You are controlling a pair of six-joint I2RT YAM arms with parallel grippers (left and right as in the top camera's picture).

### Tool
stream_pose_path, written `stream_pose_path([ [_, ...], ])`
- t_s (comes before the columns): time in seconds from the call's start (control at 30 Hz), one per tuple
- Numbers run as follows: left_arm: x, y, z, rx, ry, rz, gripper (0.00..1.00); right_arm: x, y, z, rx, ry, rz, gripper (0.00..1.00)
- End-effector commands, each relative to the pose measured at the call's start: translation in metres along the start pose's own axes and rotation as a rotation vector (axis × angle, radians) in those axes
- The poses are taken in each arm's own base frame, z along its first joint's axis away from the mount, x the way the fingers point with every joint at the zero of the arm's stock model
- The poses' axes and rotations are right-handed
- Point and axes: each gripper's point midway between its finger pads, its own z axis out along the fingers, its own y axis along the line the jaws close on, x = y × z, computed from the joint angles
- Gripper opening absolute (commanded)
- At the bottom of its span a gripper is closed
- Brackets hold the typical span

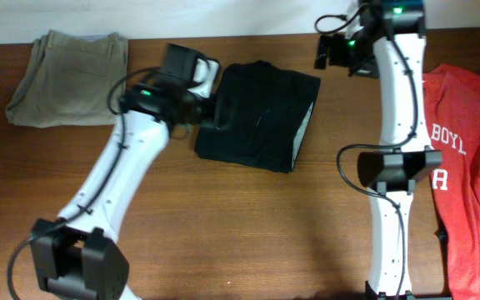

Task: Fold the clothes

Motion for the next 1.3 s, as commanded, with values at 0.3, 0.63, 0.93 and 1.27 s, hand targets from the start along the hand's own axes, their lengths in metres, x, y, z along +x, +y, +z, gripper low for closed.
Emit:
stream_pose_path([
  [0.3, -0.007, 0.045, 0.068, 0.024, 0.0, 0.039, 0.99, 0.024, -0.054, -0.296, 0.306, -0.634, 0.032, 0.99],
  [0.63, 0.016, 0.042, 0.143, 0.156, 0.056, 0.051, 0.99, 0.041, -0.117, -0.337, 0.41, -0.701, 0.181, 0.99],
  [0.93, 0.024, 0.049, 0.17, 0.154, 0.062, 0.048, 0.99, 0.044, -0.131, -0.341, 0.434, -0.704, 0.215, 0.99],
  [1.27, 0.048, 0.031, 0.192, 0.31, 0.118, 0.014, 0.93, 0.044, -0.131, -0.341, 0.434, -0.704, 0.215, 0.99],
])
